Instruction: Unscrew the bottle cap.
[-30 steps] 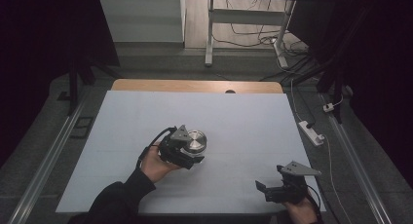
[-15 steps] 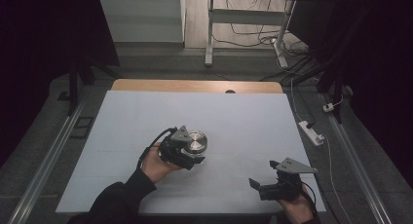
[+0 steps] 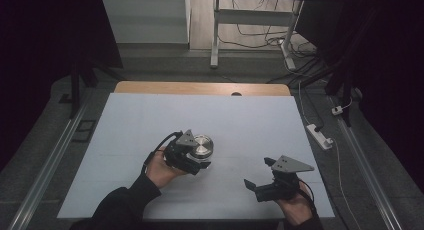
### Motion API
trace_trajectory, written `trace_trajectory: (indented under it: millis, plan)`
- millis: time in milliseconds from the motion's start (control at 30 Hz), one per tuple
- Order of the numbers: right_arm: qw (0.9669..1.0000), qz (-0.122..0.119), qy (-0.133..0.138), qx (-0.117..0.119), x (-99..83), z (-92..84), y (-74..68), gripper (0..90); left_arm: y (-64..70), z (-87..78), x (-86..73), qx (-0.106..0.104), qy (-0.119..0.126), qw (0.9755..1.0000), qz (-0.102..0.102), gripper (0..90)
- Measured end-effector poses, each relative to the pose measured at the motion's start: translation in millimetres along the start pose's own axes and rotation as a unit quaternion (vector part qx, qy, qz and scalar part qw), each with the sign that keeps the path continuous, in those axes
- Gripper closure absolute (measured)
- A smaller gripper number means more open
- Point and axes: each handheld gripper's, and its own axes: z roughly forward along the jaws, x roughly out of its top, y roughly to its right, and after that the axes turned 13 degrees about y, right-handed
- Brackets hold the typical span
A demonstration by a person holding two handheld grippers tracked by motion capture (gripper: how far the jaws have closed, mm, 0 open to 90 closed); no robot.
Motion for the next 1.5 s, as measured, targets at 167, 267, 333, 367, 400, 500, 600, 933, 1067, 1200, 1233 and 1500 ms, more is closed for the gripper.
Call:
trace_trajectory:
  millis: [167,267,333,367,400,500,600,933,1067,1200,1233,1500]
  plan:
    - [0.9997,0.001,0.005,0.024,10.5,11.8,-4.9,0.0,0.7,1.4,-0.4,-0.002,0.0,1.0,0.002,15.5]
    - [0.9991,0.006,0.005,0.042,15.9,19.6,-7.8,0.0,1.1,1.6,-0.4,-0.003,0.0,1.0,0.002,15.5]
    - [0.9989,0.005,-0.001,0.047,19.6,25.6,-9.8,0.0,1.2,1.6,-0.4,-0.004,0.0,1.0,0.004,15.5]
    - [0.9988,0.004,-0.004,0.048,21.2,28.7,-10.7,0.0,1.3,1.6,-0.4,-0.005,0.0,1.0,0.005,15.5]
    - [0.9988,0.002,-0.007,0.049,22.8,31.9,-11.5,0.0,1.4,1.6,-0.5,-0.006,0.0,1.0,0.006,15.5]
    - [0.9987,-0.003,-0.011,0.049,27.8,40.6,-14.8,0.0,1.8,1.8,-0.6,-0.005,0.001,1.0,0.004,15.5]
    - [0.9987,-0.002,-0.011,0.049,32.8,48.4,-17.6,0.0,2.0,1.4,-0.4,-0.007,0.003,1.0,0.005,15.5]
    - [0.9975,0.009,-0.024,0.066,47.8,73.7,-23.2,0.0,4.5,3.2,-0.3,-0.009,-0.001,0.9999,0.009,15.5]
    - [0.9972,0.003,-0.026,0.07,52.9,84.9,-27.4,0.0,5.9,4.3,0.2,-0.011,-0.003,0.9999,0.011,15.5]
    - [0.9969,-0.002,-0.027,0.074,58.1,96.3,-32.2,0.0,7.5,4.9,0.3,-0.009,-0.006,0.9998,0.014,15.5]
    - [0.9968,-0.001,-0.027,0.075,59.3,99.0,-33.3,0.0,7.5,4.9,0.3,-0.009,-0.006,0.9998,0.014,15.5]
    - [0.9966,-0.002,-0.026,0.078,63.9,117.8,-41.3,3.6,8.9,5.6,0.7,-0.012,-0.009,0.9998,0.014,15.5]
